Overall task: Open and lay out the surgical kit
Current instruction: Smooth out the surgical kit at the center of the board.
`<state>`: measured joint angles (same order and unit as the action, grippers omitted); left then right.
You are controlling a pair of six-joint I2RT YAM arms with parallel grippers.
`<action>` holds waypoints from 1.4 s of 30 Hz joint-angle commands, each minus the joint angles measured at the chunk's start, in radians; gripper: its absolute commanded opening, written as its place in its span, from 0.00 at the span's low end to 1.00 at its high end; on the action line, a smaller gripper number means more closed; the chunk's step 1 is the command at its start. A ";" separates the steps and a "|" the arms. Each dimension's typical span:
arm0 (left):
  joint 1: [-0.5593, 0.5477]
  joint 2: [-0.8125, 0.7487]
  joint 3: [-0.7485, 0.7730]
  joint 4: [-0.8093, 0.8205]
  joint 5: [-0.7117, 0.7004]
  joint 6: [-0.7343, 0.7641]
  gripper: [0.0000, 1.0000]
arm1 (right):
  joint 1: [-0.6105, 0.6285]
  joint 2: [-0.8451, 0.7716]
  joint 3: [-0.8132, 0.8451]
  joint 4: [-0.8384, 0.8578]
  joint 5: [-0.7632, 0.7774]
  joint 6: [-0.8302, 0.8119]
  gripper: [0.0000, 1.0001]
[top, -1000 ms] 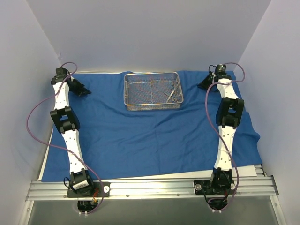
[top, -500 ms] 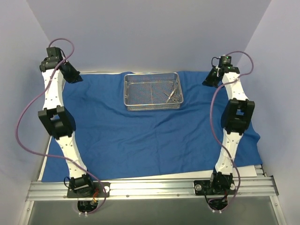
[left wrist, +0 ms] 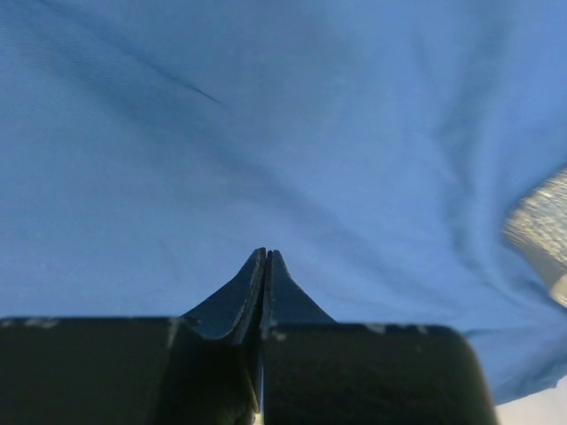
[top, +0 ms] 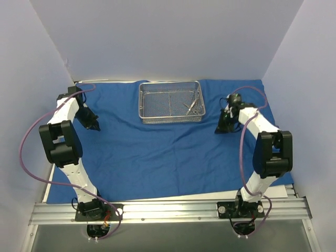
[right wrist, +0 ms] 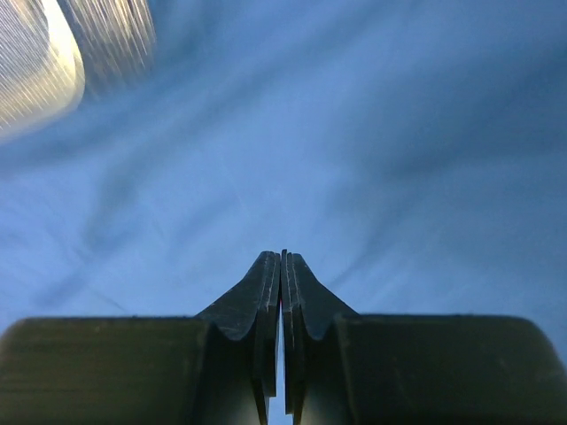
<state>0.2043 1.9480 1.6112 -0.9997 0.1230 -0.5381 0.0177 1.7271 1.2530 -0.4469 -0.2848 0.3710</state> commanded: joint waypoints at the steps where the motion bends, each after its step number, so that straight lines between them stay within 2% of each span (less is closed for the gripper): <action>1: -0.002 0.038 0.019 0.035 -0.019 0.030 0.02 | 0.056 -0.076 -0.129 0.023 0.047 -0.046 0.00; 8: -0.005 0.207 0.099 -0.010 -0.086 0.055 0.02 | 0.079 -0.026 -0.231 0.094 0.050 -0.052 0.00; 14: 0.030 0.319 0.127 -0.056 -0.135 0.050 0.02 | 0.145 0.029 -0.257 0.076 0.044 -0.015 0.00; 20: 0.070 0.371 0.157 -0.065 -0.186 0.082 0.02 | 0.203 -0.006 -0.394 0.114 -0.005 0.077 0.00; 27: 0.096 0.443 0.302 -0.135 -0.192 0.115 0.02 | 0.248 -0.073 -0.475 0.086 0.001 0.134 0.00; 34: 0.096 0.347 0.274 -0.108 -0.149 0.128 0.02 | 0.249 -0.113 -0.385 0.056 0.044 0.103 0.00; 38: 0.089 0.215 0.189 -0.056 -0.079 0.121 0.18 | 0.248 -0.132 -0.239 -0.027 0.157 0.034 0.03; 42: 0.066 0.066 0.103 0.007 -0.007 0.106 0.23 | 0.191 -0.117 -0.123 -0.075 0.230 0.013 0.08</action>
<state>0.2806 2.1635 1.7412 -1.0782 0.0738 -0.4339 0.2474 1.6192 1.0542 -0.4309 -0.1616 0.4210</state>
